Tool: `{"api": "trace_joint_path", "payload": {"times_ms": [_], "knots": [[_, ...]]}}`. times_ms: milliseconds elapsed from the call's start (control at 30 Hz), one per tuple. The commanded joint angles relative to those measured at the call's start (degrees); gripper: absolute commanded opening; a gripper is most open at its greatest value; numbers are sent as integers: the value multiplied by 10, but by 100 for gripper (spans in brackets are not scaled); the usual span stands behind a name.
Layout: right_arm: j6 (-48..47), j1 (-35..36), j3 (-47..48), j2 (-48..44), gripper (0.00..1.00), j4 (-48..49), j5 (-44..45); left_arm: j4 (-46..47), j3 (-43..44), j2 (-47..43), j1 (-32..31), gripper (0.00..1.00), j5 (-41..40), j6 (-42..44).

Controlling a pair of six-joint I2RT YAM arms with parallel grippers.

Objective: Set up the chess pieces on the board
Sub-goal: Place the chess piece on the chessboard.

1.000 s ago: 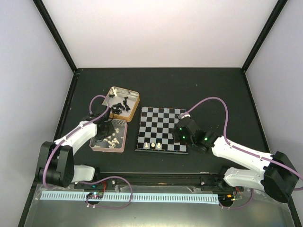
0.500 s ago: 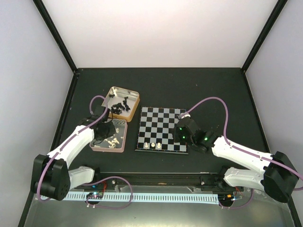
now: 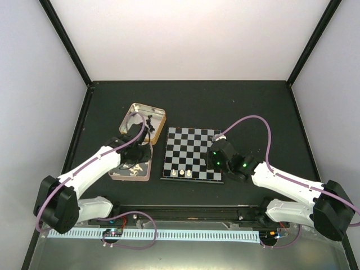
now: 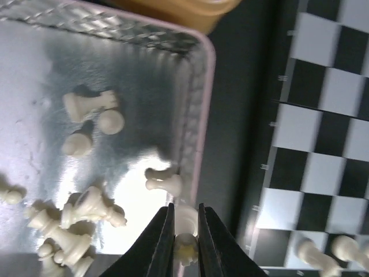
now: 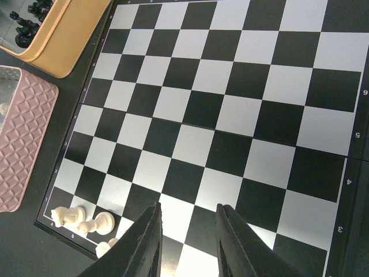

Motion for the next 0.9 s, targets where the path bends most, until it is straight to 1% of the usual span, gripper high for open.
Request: {"api": "trace_joint_path", "payload": {"times_ms": [0,167,233,433,600,867], "knots": [[6,-1,2,-1,26,9,15,-19,51,9,-54,13,6,-27],[7,-1,-2,-1,26,10,15,-10,63,35,-113,13,11,-43],[8,-1,-2,-1,26,10,15,-5,66,65,-132,13,13,-47],[7,-1,-4,-2,26,9,17,6,82,113,-176,13,21,-52],[7,-1,-6,-2,26,9,17,14,93,142,-201,13,29,-54],[8,-1,-8,-4,27,10,17,-4,103,160,-210,15,13,-57]]}}
